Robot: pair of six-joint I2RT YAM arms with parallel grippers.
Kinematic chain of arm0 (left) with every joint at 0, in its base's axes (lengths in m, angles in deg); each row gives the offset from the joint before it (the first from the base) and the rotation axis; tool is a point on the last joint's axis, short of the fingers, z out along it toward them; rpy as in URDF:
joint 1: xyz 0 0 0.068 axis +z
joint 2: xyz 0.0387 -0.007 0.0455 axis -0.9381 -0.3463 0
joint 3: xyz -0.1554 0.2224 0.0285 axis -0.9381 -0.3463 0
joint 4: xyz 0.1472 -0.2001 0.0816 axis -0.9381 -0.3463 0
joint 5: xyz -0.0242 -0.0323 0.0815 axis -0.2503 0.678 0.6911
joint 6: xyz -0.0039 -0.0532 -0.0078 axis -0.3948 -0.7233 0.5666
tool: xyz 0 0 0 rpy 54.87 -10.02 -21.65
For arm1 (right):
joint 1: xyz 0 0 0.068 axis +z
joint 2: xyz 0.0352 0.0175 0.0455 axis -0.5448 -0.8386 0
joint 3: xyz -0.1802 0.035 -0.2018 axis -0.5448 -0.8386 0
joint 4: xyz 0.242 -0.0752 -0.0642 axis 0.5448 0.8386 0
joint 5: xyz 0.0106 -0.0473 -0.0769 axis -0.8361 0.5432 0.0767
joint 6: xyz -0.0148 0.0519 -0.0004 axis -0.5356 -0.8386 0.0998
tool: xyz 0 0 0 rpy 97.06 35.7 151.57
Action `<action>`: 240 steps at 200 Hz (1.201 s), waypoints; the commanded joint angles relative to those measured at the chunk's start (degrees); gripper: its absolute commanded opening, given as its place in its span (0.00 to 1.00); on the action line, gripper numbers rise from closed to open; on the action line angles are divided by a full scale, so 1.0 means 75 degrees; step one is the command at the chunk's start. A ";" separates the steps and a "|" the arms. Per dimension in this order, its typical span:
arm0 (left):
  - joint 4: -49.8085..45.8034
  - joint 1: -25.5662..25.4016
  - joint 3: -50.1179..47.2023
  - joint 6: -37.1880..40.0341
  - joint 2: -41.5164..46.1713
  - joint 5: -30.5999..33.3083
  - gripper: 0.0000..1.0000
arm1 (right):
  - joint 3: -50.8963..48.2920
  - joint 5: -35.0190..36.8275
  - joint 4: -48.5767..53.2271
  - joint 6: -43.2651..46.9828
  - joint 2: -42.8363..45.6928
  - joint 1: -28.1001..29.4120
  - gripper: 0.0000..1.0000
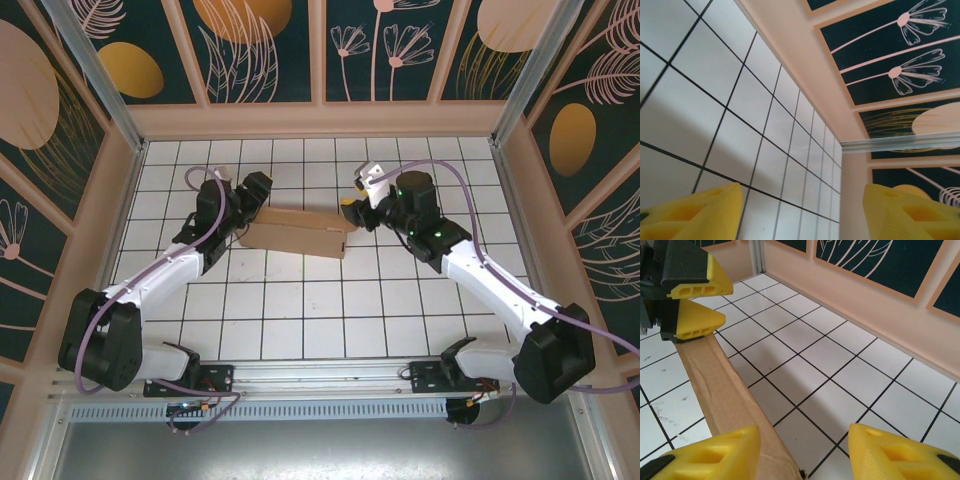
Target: Fold the paper box
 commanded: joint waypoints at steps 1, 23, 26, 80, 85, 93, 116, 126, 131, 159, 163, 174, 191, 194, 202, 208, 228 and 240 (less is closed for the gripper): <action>-0.1384 -0.0342 -0.0607 -0.1213 -0.0222 -0.0044 0.65 | -0.0141 -0.0260 -0.0074 0.0207 -0.0096 0.0006 0.52; -0.1342 -0.0523 -0.0589 -0.1430 -0.0195 0.0184 0.65 | -0.0390 0.0174 -0.0249 0.0219 -0.0338 0.0281 0.67; -0.1353 -0.0535 -0.0589 -0.1446 -0.0204 0.0211 0.65 | -0.0408 0.0205 -0.0252 0.0168 -0.0389 0.0336 0.69; -0.1229 -0.0562 -0.0698 -0.1347 -0.0179 0.0384 0.65 | -0.1317 0.1210 -0.0809 0.0538 -0.0807 0.1487 0.86; -0.1219 -0.0562 -0.0710 -0.1338 -0.0186 0.0385 0.65 | -0.1390 0.1403 -0.0882 0.0628 -0.0813 0.1553 0.96; -0.1160 -0.0561 -0.0717 -0.1300 -0.0205 0.0372 0.65 | -0.1458 0.1761 -0.1012 0.0785 -0.0843 0.1610 0.99; -0.1155 -0.0555 -0.0662 -0.1136 -0.0235 0.0371 0.65 | -0.1603 0.3212 -0.1654 0.1296 -0.1069 0.1708 0.99; -0.1155 -0.0562 -0.0680 -0.1104 -0.0212 0.0396 0.65 | -0.1571 0.3846 -0.1864 0.1460 -0.1269 0.1757 0.99; -0.1155 -0.0562 -0.0681 -0.1103 -0.0203 0.0421 0.65 | -0.1547 0.4116 -0.1925 0.1522 -0.1370 0.1764 0.99; -0.1062 -0.0562 -0.0682 -0.1048 -0.0230 0.0423 0.65 | -0.1633 0.4721 -0.2360 0.1753 -0.1702 0.1752 0.99; -0.1061 -0.0560 -0.0671 -0.1044 -0.0241 0.0422 0.65 | -0.1669 0.4738 -0.2448 0.1771 -0.1696 0.1747 0.99; -0.1050 -0.0568 -0.0673 -0.1045 -0.0247 0.0430 0.65 | -0.1719 0.4682 -0.2526 0.1745 -0.1703 0.1684 0.99; -0.1020 -0.0640 -0.0657 -0.1045 -0.0242 0.0471 0.65 | -0.1765 0.4636 -0.2580 0.1691 -0.1697 0.1585 0.99; -0.1015 -0.0660 -0.0653 -0.1045 -0.0237 0.0483 0.65 | -0.1782 0.4624 -0.2580 0.1691 -0.1697 0.1574 0.99; -0.0982 -0.0703 -0.0648 -0.1045 -0.0241 0.0506 0.65 | -0.1811 0.4670 -0.2625 0.1701 -0.1702 0.1548 0.99; -0.0959 -0.0751 -0.0636 -0.1041 -0.0247 0.0525 0.65 | -0.1838 0.4762 -0.2669 0.1702 -0.1713 0.1530 0.99; -0.0918 -0.0886 -0.0527 -0.0970 -0.0276 0.0514 0.66 | -0.1951 0.4759 -0.2746 0.1759 -0.1609 0.1509 0.99; -0.0994 -0.0902 -0.0416 -0.0853 -0.0252 0.0483 0.66 | -0.2047 0.4324 -0.2735 0.1734 -0.1333 0.1524 0.99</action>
